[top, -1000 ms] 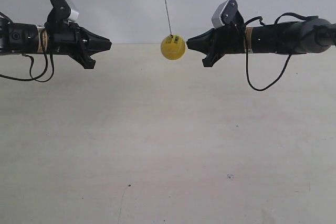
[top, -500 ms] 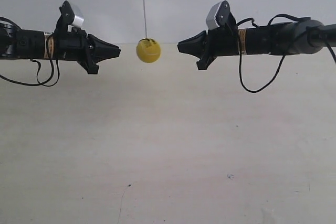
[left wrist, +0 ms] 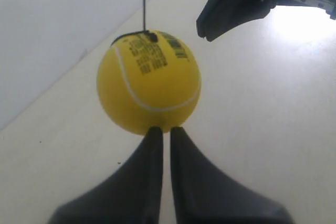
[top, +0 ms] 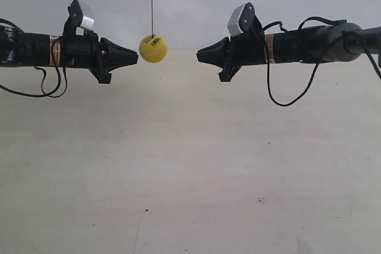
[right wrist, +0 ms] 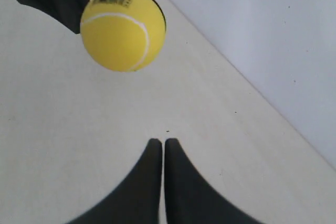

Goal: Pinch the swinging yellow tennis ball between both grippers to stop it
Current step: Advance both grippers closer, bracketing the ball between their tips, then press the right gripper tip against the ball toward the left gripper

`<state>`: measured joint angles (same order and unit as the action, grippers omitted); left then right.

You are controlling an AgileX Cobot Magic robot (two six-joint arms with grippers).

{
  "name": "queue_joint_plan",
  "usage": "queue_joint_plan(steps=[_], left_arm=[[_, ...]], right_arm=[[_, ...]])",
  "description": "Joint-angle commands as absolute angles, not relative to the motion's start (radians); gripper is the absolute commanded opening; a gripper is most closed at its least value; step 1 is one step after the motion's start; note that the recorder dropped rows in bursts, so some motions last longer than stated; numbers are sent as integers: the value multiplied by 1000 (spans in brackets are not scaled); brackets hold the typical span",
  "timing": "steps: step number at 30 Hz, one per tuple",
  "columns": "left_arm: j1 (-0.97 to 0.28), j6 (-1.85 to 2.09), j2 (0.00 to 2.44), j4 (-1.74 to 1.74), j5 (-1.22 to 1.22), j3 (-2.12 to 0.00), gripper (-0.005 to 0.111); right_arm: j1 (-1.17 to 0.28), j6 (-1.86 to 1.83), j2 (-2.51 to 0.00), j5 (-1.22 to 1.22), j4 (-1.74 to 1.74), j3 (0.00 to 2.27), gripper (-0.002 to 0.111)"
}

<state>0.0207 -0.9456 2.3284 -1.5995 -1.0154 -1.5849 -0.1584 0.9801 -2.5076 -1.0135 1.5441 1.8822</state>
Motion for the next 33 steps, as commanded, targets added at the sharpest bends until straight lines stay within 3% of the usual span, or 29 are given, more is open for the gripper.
queue_joint_plan(steps=[1,33], left_arm=[[19,-938,2329,-1579,-1047,-1590,5],[15,-903,2329,-1536,-1135,-1590,5]], right_arm=[[-159,981,-2504,-1012,1547,1889,0],[-200,979,-2504,-1029,1554,1924,0]])
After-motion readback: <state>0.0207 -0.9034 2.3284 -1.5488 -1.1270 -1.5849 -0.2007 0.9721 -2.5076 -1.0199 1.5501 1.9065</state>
